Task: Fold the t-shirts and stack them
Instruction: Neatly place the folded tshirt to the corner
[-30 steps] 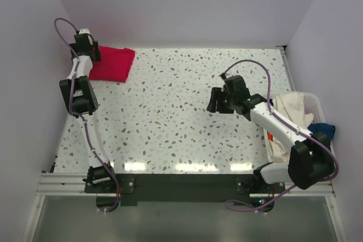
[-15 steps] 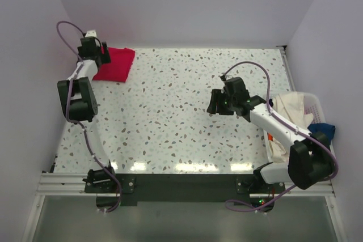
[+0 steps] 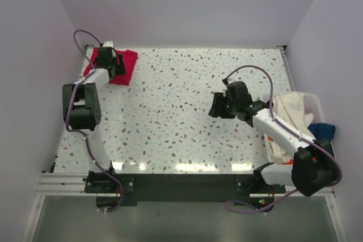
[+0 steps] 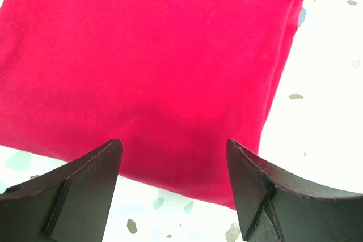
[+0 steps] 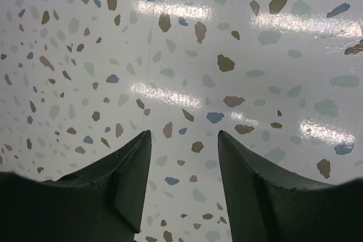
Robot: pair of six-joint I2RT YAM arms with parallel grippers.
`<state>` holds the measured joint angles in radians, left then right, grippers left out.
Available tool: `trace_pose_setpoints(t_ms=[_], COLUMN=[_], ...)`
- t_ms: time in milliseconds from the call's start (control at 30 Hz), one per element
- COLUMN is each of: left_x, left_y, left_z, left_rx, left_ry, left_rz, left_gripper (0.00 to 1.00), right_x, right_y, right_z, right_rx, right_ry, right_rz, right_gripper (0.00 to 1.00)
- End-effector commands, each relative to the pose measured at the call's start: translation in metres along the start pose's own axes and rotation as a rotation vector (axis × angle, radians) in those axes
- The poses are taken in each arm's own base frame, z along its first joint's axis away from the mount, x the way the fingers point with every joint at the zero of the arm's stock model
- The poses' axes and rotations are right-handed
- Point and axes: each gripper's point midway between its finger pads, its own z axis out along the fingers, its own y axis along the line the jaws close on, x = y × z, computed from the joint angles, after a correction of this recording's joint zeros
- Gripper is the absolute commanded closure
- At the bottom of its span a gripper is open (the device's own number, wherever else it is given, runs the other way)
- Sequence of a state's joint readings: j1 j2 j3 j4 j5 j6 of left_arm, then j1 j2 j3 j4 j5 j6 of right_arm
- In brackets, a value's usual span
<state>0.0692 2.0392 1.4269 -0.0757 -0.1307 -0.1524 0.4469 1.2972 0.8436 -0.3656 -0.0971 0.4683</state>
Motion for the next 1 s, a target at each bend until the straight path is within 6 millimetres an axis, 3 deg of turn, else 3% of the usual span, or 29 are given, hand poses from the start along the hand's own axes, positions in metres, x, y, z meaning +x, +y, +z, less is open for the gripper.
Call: trace_pose_setpoints(t_ms=[0, 233, 267, 367, 567, 967], left_x=[-0.021, -0.027, -0.014, 0.000, 0.015, 0.011], left_y=[-0.001, -0.016, -0.017, -0.015, -0.007, 0.000], left_z=[-0.011, 0.001, 0.011, 0.024, 0.043, 0.067], left_rx=[-0.007, 0.010, -0.003, -0.056, -0.136, -0.160], left_ry=[-0.060, -0.045, -0.006, 0.052, 0.126, 0.141], left_rz=[-0.038, -0.022, -0.013, 0.000, -0.018, -0.051], left_gripper=[0.21, 0.22, 0.22, 0.22, 0.23, 0.22], right_x=[-0.009, -0.009, -0.010, -0.011, -0.011, -0.010], right_y=[0.009, 0.012, 0.011, 0.013, 0.013, 0.013], right_z=[-0.010, -0.011, -0.011, -0.010, -0.006, 0.001], right_rx=[-0.041, -0.055, -0.054, -0.057, -0.059, -0.056], right_ry=[-0.054, -0.057, -0.060, -0.058, -0.048, -0.031], right_rz=[-0.014, -0.015, -0.013, -0.016, -0.015, -0.015], right_gripper=[0.46, 0.46, 0.46, 0.46, 0.46, 0.46])
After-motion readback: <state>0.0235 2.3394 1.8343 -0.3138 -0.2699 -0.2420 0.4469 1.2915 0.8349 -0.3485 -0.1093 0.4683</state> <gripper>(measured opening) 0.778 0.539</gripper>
